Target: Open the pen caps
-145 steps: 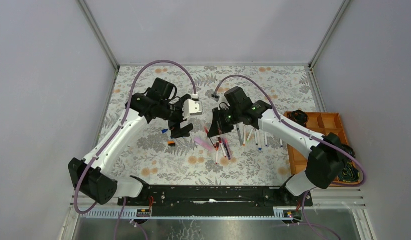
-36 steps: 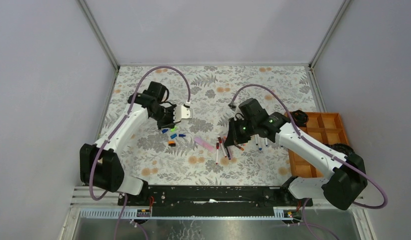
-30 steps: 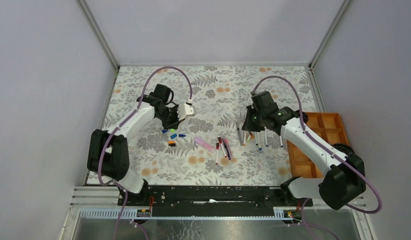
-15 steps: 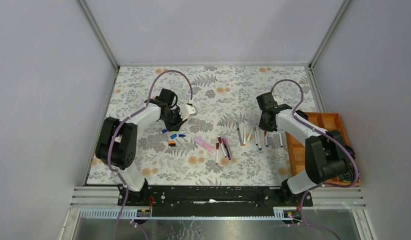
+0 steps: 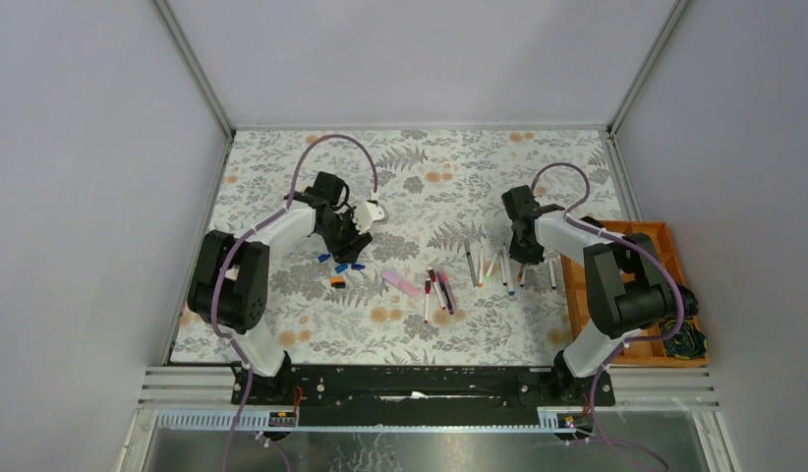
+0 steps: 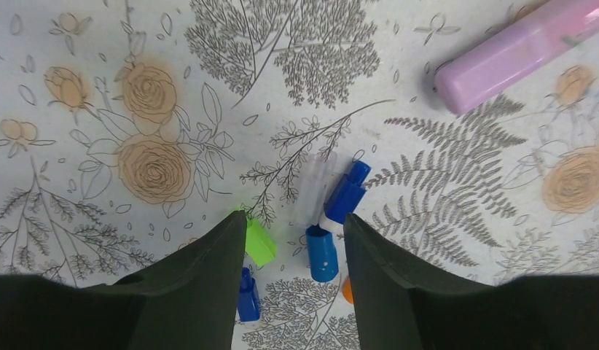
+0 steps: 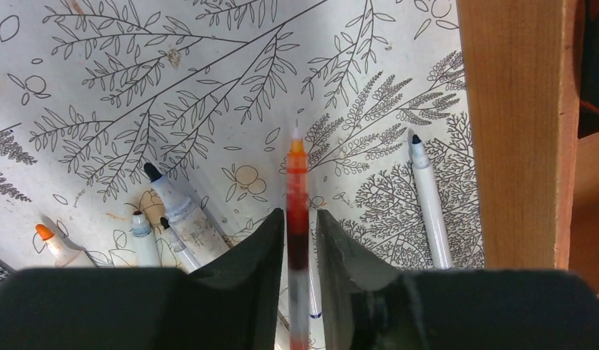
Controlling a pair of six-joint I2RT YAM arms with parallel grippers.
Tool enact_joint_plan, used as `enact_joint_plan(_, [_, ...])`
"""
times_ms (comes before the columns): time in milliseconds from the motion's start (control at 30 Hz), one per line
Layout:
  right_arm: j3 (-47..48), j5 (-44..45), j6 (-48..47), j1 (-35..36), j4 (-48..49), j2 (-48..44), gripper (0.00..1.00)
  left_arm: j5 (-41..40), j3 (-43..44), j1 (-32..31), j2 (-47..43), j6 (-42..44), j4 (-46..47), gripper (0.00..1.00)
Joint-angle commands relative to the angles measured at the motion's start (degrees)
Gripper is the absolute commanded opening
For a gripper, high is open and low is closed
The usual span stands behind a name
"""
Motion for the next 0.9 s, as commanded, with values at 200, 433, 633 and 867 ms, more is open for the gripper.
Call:
enact_joint_plan(200, [-0.4,1.2,-0.2,-0.3,-0.1,-1.7,0.45,7.5,8.4,0.1,-8.0,-0.9,-10.1,0.74])
enact_joint_plan(433, [2.2,0.2,0.1,0.4,-2.8,-7.1,0.44,10.3,13.6,0.2,-12.7,-5.0,-13.1,0.96])
enact_joint_plan(633, [8.2,-0.8,-0.5,10.7,-4.0,-10.6,0.47,7.7,18.5,0.6,-15.1,-10.0,-16.6,0.99])
enact_joint_plan(867, [7.8,-8.2,-0.6,25.4,0.5,-6.4,0.34,7.8,16.3,0.9,-19.7,-10.1,-17.4,0.99])
